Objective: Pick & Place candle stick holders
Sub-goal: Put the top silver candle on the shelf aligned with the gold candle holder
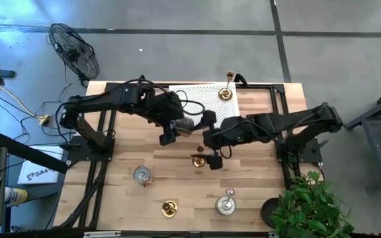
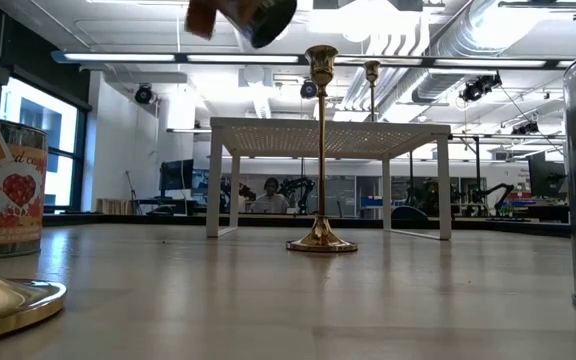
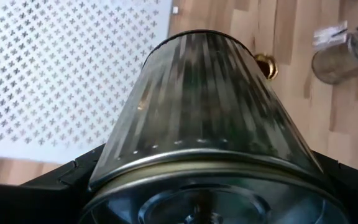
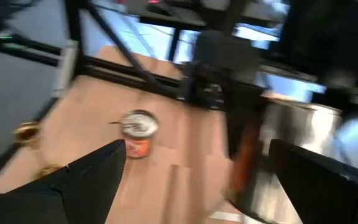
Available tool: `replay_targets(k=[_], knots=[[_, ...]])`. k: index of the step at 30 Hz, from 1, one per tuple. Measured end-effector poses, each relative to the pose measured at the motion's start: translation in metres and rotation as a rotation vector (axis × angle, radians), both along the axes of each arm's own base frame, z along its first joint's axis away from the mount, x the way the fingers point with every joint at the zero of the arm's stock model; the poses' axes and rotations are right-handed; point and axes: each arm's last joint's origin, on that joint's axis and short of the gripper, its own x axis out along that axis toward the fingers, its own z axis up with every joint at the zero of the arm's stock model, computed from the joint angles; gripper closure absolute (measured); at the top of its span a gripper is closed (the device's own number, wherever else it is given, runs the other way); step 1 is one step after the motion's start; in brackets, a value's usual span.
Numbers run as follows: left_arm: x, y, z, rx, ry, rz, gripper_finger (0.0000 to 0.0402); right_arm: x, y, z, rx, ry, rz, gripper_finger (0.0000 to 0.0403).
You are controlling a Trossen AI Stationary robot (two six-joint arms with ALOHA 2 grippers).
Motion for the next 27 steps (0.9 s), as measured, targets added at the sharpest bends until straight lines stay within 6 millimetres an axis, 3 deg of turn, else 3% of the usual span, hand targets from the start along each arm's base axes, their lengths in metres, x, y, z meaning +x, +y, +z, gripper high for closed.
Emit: replay_targets(k=[6,16,27], knots=[[0.0,-0.005,0.0,-0.027,0.005,-0.03,0.005,-0.001,-0.001,0.0,0.011,-0.004,-0.074,0.0013],[-0.001,-0.031,-0.001,-0.027,0.008,-0.099,0.005,-0.003,-0.008,-0.001,-0.105,0.0,-0.277,0.001],[-0.002,-0.031,-0.001,-0.013,0.018,-0.069,0.005,-0.004,-0.003,0.002,-0.161,-0.029,-0.327,0.0012]])
